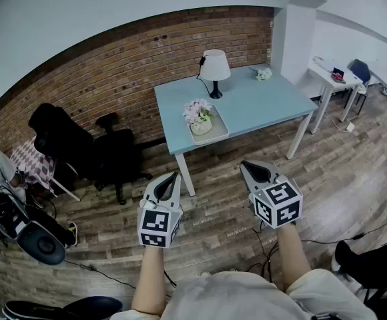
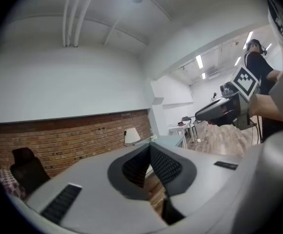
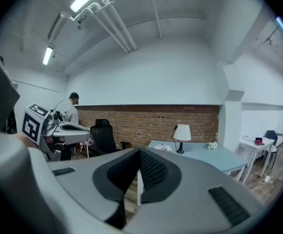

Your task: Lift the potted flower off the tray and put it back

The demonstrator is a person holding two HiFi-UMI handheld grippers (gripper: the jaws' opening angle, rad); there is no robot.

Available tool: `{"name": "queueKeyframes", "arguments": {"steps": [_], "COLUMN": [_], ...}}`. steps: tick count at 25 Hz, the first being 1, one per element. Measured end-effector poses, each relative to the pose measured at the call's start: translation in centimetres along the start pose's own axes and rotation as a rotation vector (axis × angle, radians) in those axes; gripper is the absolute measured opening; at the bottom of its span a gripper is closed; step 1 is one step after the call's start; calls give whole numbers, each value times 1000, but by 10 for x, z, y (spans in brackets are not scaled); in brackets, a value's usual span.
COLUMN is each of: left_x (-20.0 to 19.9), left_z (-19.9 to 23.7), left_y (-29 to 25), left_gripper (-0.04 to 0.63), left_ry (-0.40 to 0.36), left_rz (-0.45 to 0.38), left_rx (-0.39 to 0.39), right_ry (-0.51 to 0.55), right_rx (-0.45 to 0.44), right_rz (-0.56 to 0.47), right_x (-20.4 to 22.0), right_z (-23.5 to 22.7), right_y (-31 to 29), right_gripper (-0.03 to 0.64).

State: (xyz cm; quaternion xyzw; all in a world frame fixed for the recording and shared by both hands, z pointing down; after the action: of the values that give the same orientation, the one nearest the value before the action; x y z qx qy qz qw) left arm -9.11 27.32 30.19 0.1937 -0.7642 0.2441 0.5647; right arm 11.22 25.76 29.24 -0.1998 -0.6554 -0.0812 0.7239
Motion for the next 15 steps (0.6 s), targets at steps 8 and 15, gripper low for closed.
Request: {"name": "queueKeyframes", "arguments": {"steps": [8, 15], "left_x": [4, 7], "left_z": [-7, -28], "left_y": [-13, -17], "left_gripper": [28, 28], "left_ry": [7, 20], "left_rz": [20, 40], "left_rx": [-19, -38], "right_ry": [-59, -92], "right_rx": [-1, -86], "right_rz": [2, 2], "right_x": [8, 14], "right_z": [-20, -33], "right_y": [-4, 7], "right_gripper": [20, 18]}}
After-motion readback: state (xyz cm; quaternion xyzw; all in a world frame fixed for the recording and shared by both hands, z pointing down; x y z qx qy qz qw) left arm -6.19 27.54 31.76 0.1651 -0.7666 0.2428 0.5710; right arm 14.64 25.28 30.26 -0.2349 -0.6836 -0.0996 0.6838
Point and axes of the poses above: the fingertips, and each gripper's own axes: y backward along the fingers, z to its left, x out of its underside, the point moved 3 cm from there along y, backward along the fingers, and after that the axes turned 10 degrees about x, right-handed, at the moved point
